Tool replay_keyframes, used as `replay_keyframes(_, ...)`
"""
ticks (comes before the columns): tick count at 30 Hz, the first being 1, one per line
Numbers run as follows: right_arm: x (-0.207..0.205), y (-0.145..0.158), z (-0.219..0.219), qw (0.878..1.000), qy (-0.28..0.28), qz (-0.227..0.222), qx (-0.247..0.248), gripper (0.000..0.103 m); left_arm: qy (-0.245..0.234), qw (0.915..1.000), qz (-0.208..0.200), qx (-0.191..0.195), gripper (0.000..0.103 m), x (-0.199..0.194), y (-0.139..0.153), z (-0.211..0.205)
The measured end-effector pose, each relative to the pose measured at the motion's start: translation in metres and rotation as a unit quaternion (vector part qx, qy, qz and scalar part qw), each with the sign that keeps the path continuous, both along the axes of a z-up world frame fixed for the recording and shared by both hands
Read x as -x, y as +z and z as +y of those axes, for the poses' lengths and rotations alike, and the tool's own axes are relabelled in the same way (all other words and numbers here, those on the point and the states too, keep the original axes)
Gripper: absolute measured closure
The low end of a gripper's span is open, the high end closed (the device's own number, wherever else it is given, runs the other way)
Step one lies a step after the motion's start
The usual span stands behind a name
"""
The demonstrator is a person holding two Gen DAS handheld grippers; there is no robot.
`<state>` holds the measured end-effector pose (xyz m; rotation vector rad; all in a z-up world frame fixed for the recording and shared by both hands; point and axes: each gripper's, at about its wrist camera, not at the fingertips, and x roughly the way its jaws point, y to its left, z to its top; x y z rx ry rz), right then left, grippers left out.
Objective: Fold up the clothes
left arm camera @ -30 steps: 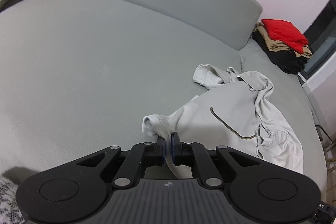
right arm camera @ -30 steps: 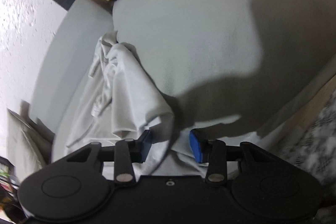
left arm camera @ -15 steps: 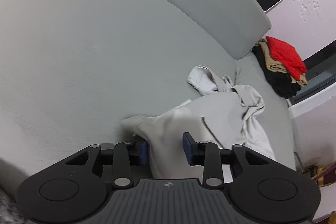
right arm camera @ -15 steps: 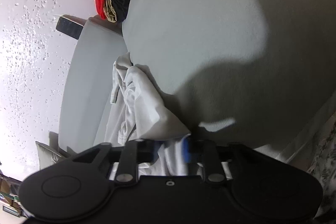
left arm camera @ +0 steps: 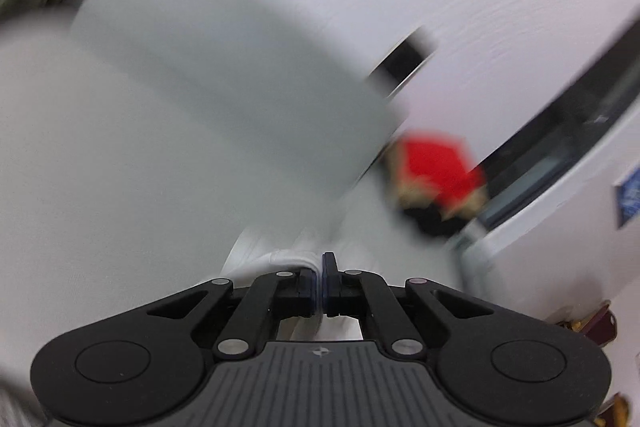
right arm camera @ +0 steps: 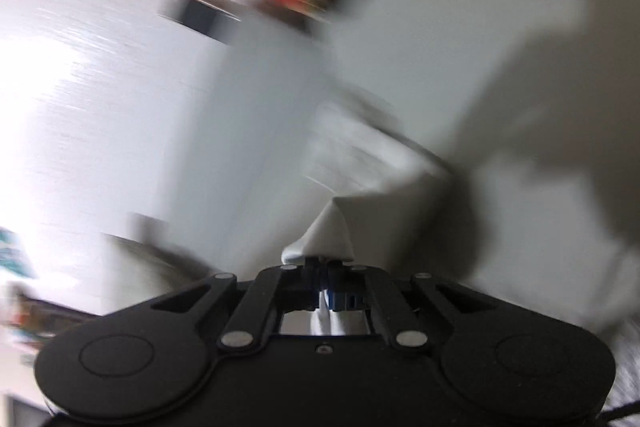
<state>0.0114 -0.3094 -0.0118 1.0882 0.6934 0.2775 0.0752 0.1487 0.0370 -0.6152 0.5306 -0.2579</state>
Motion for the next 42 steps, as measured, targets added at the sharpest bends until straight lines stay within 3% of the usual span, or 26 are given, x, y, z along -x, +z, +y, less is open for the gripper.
replay_keyframes(3,0.024,0.100,-0.022,0.987,-0.050,-0.153,-0.006,0.100,0.024,0.9919,-0.124,-0.014,0.102,0.037,0.093,0.007)
replay_keyframes(5,0.051,0.137,-0.033,0.973,-0.077,-0.216,-0.005,0.100,0.041,0.9818,-0.180,-0.042,0.101,0.070,0.130,0.008)
replay_keyframes(7,0.074,0.150,-0.035,0.969,-0.083,-0.234,-0.008,0.100,0.054,0.9755,-0.200,-0.075,0.101,0.096,0.141,0.002)
replay_keyframes(10,0.091,0.145,-0.029,0.975,-0.066,-0.209,-0.028,0.100,0.080,0.9663,-0.220,-0.108,0.102,0.134,0.138,-0.004)
replay_keyframes(13,0.115,0.159,-0.024,0.969,-0.057,-0.237,-0.032,0.100,0.108,0.9528,-0.267,-0.096,0.102,0.173,0.149,0.000)
replay_keyframes(18,0.147,0.216,-0.020,0.939,-0.045,-0.342,0.000,0.100,0.148,0.9185,-0.357,-0.084,0.101,0.233,0.187,0.004)
replay_keyframes(19,0.143,0.222,-0.017,0.937,-0.042,-0.347,0.010,0.100,0.153,0.9146,-0.364,-0.088,0.101,0.236,0.193,0.002)
replay_keyframes(21,0.107,0.216,-0.007,0.945,-0.037,-0.322,0.034,0.100,0.160,0.9081,-0.375,-0.097,0.101,0.240,0.205,-0.002)
replay_keyframes(23,0.072,0.210,0.003,0.953,-0.031,-0.297,0.058,0.099,0.159,0.9143,-0.357,-0.108,0.100,0.223,0.206,-0.004)
replay_keyframes(24,0.054,0.207,0.008,0.956,-0.028,-0.284,0.070,0.099,0.156,0.9226,-0.335,-0.109,0.100,0.203,0.203,-0.005)
replay_keyframes(28,-0.017,0.195,0.028,0.966,-0.017,-0.231,0.118,0.099,0.139,0.9611,-0.201,-0.129,0.101,0.090,0.167,-0.007)
replay_keyframes(30,-0.048,0.193,0.037,0.967,-0.015,-0.214,0.141,0.099,0.138,0.9690,-0.140,-0.149,0.102,0.026,0.147,-0.015)
replay_keyframes(32,-0.061,0.204,0.043,0.959,-0.025,-0.232,0.159,0.100,0.145,0.9678,-0.119,-0.168,0.102,-0.015,0.147,-0.015)
replay_keyframes(35,-0.080,0.221,0.052,0.947,-0.041,-0.259,0.187,0.100,0.160,0.9555,-0.178,-0.172,0.102,-0.023,0.185,-0.012)
replay_keyframes(38,-0.099,0.239,0.061,0.932,-0.057,-0.285,0.214,0.100,0.163,0.9366,-0.241,-0.195,0.101,-0.008,0.212,-0.020)
replay_keyframes(40,-0.105,0.231,0.060,0.931,-0.054,-0.288,0.220,0.100,0.159,0.9344,-0.238,-0.212,0.101,-0.012,0.192,-0.025)
replay_keyframes(42,-0.113,0.203,0.059,0.937,-0.043,-0.270,0.217,0.099,0.158,0.9378,-0.213,-0.224,0.101,-0.022,0.159,-0.027)
